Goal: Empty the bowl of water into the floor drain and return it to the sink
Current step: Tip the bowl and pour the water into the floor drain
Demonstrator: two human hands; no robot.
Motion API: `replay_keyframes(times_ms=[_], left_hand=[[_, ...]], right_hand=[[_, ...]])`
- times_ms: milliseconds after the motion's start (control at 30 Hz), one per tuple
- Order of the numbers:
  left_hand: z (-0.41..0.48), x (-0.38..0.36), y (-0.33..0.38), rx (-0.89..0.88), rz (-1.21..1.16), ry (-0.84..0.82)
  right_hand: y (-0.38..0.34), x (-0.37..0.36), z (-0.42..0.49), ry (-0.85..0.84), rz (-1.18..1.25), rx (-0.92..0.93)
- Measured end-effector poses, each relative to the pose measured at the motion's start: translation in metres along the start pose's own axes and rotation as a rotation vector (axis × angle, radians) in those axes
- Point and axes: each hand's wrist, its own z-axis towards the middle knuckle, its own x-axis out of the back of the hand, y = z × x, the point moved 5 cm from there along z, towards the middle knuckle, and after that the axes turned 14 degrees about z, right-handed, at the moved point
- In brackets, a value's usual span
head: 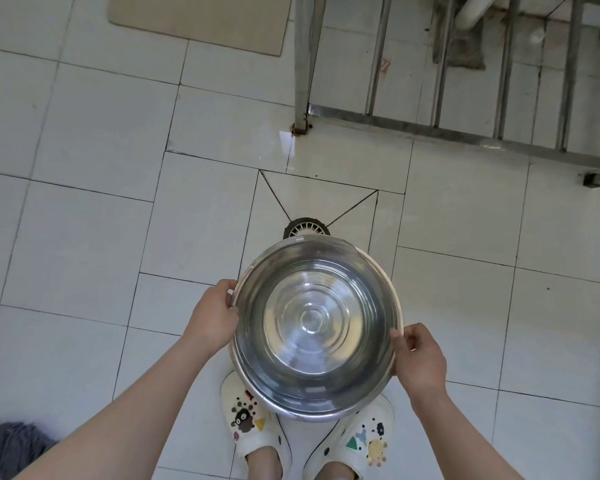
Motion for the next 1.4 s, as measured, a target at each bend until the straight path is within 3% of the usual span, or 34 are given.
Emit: replay_keyframes(times_ms=[1400], left_hand=[[-0.0031, -0.0011, 0.0038, -0.014, 0.017, -0.012]], right_hand=[[0.0007, 0.0070, -0.0068, 0.010, 0.003, -0.039]])
